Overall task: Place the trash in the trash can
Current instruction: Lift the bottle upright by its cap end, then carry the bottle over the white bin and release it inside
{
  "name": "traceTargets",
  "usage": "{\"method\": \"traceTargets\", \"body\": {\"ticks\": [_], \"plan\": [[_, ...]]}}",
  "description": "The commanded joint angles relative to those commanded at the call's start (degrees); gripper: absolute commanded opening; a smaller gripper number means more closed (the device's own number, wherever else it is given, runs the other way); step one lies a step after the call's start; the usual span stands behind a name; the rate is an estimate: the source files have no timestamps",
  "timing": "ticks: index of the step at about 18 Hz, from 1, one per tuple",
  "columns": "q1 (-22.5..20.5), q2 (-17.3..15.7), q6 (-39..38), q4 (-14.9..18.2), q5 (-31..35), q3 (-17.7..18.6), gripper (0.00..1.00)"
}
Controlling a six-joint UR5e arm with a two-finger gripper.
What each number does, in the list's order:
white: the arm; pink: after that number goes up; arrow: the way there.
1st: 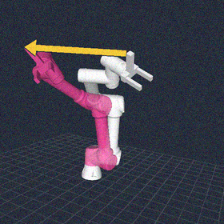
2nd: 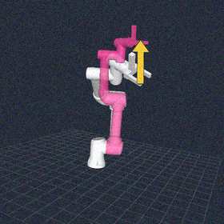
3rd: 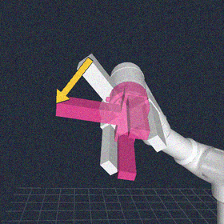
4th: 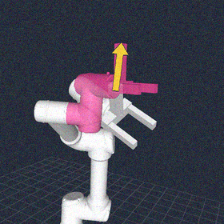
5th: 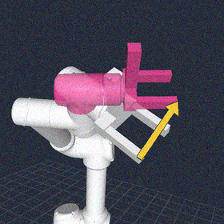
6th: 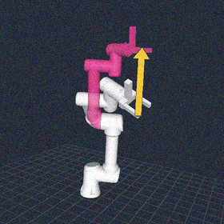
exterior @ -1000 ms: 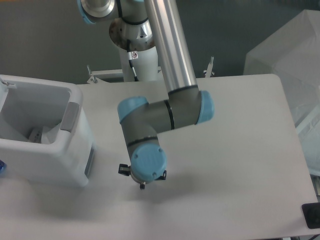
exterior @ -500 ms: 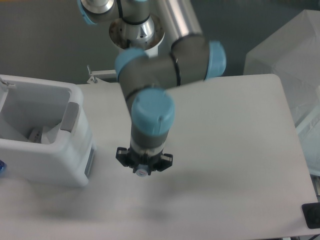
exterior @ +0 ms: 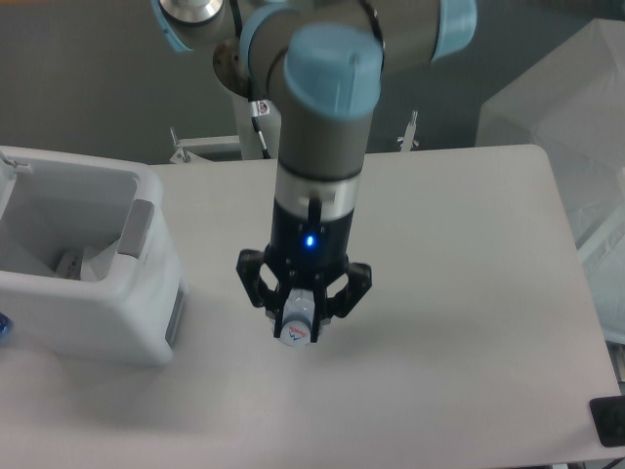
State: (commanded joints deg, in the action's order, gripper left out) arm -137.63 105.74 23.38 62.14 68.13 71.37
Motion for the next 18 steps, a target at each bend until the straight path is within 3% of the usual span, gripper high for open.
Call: {"method": "traceTargets", "body": {"ticks": [10, 13, 18], "plan": [[1.0, -8.2, 0.1, -0.4, -19.9, -0.3, 0.11], [1.9, -10.3, -0.1, -1.9, -23.1, -0.4, 0.11], [7.5, -10.4, 0.0, -1.9, -23.9, 1.2, 0.11]]}}
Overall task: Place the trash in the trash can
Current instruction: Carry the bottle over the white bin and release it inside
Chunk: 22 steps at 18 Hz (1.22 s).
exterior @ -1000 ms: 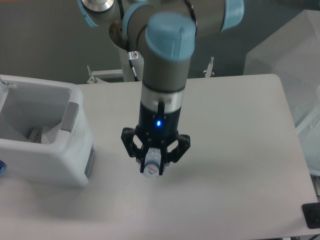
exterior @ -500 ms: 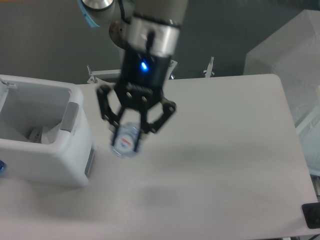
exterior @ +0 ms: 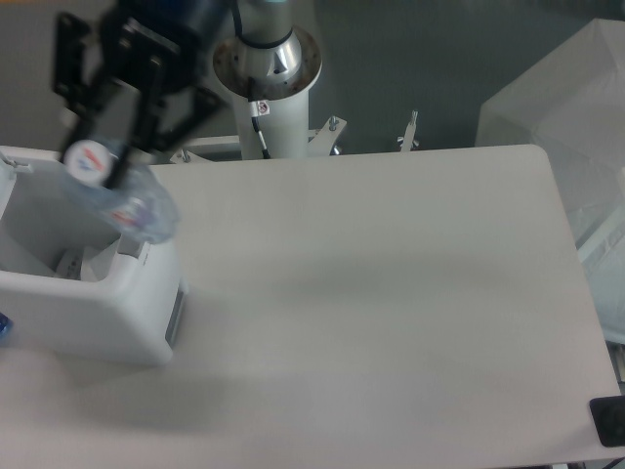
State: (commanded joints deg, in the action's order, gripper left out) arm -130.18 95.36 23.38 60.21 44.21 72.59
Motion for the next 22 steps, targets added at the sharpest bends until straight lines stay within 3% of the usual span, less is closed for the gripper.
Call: {"method": "traceTargets", "body": {"ticks": [5, 7, 8, 10, 11, 13, 16, 20, 22], "plan": [[4.4, 0.1, 0.3, -0.1, 0.0, 2.4, 0.13], [5.1, 0.2, 0.4, -0.2, 0.0, 3.6, 0.25], [5.3, 0.1, 0.7, -0.3, 0.0, 4.3, 0.38], [5.8, -0.2, 2.6, -0.3, 0.0, 5.8, 0.54], [5.8, -0.3, 3.7, -0.3, 0.0, 6.4, 0.72], [5.8, -1.0, 4.5, -0.3, 0.1, 7.4, 0.92], [5.7, -2.1, 4.6, -0.2, 0.3, 8.1, 0.99], [5.2, -1.8, 4.6, 0.0, 1.6, 8.4, 1.0], [4.0, -1.8, 4.7, -0.1, 5.3, 9.6, 1.0]]}}
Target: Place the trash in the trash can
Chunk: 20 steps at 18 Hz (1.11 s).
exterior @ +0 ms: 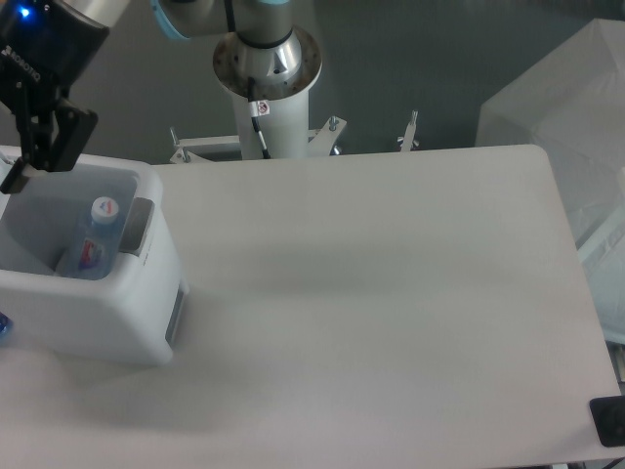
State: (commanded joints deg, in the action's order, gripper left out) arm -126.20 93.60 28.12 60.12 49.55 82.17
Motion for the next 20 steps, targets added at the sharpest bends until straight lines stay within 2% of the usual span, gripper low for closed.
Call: {"method": "traceTargets", "body": {"ticks": [4, 8, 12, 15, 20], "plan": [[-4.4, -0.3, 4.9, 0.2, 6.5, 2.9, 1.0], [-12.1, -0.4, 11.3, 0.2, 16.8, 5.0, 1.0], [-19.5, -0.4, 19.1, 0.1, 19.5, 8.3, 1.0], [-22.8, -0.4, 25.3, 0.1, 25.3, 11.2, 1.0], [-26.5, -0.3, 32.5, 0.2, 30.0, 14.1, 1.0]]}}
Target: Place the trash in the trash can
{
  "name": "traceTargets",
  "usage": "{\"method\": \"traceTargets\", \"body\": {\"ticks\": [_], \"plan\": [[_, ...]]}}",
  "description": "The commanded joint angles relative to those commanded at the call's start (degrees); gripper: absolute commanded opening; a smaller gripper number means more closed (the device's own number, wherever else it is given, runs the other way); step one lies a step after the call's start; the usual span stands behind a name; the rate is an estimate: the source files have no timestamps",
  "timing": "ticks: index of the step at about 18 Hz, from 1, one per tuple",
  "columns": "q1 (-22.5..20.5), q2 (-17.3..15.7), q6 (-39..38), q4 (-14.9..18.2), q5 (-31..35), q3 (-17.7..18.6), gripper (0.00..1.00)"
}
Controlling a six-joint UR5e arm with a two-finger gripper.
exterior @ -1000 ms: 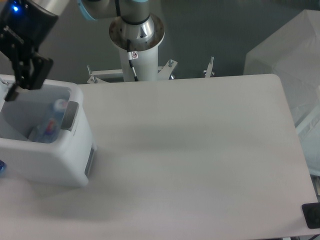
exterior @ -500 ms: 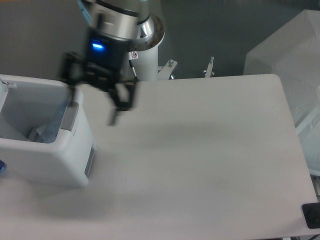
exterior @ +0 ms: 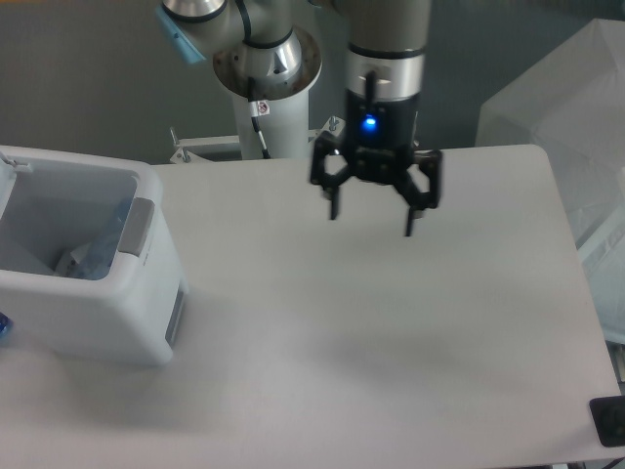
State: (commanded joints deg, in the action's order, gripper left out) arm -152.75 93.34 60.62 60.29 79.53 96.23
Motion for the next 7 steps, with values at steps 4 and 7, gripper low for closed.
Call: {"method": "traceTargets", "body": {"ticks": [4, 7], "plan": [[-3.4, 0.7, 10.1, 0.0, 2.8, 3.5, 1.0], [-4.7, 1.5, 13.5, 0.2, 3.8, 3.9, 1.0]]}}
